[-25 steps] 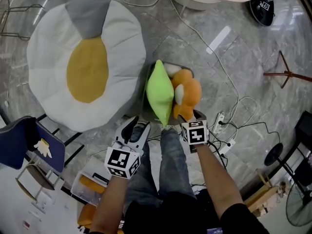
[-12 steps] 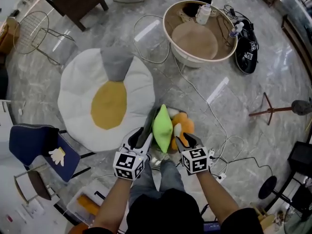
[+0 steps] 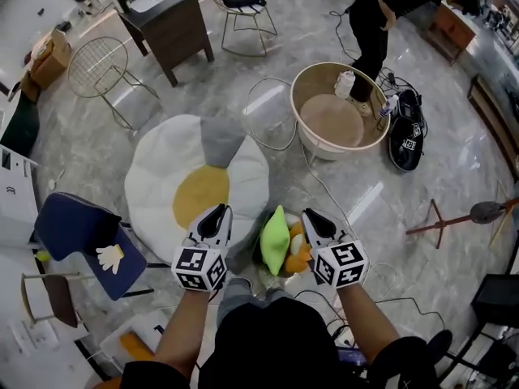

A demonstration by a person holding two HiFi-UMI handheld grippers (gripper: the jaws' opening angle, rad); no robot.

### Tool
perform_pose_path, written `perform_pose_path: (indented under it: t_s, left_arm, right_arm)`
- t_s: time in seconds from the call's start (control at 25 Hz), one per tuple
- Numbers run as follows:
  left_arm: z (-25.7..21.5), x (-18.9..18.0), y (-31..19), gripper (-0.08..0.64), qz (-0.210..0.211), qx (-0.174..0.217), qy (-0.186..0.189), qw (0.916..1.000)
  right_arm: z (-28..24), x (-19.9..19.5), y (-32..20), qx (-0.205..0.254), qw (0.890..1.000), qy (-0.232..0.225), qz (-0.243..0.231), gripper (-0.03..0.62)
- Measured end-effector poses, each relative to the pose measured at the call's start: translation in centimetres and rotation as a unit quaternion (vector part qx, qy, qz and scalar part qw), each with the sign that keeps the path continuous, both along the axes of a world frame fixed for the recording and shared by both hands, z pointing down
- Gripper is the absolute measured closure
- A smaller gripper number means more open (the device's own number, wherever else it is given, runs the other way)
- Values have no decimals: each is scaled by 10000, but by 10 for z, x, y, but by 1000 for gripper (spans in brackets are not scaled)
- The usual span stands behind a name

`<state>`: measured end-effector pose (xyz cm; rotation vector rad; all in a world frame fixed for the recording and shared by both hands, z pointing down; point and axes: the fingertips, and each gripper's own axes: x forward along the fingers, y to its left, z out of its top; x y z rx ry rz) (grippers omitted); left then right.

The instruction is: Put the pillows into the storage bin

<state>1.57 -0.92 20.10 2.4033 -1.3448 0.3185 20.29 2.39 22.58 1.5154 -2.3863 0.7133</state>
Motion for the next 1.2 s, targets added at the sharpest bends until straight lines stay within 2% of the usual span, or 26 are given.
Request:
perform_pose_path:
  t_s: [0.16,0.4,0.76,1.04,1.2]
  left_arm:
    - [-41,-18,5,505,-181,466,115,9987]
    - [-82,-34,19,505,-271,1054,48,9941]
    - [-95,-44,24,505,-338,1239,118,9916]
    - [-99,-43,26,505,-408,1360,-5,9899]
    - [-100,-46,28,505,-531,1364,26,9892]
  right_arm:
    - [-46,-3,-1,444,9989,-121,-105,546]
    - [-81,-26,-1,951,9952,-40,-208,565]
    - [-109,-59,-6,1349,9903,-129,-295,566]
    - [-123,-60,0,1733,9843,18,-347,566]
    - [-121,-51,-4,1691,9851,-33,-323,566]
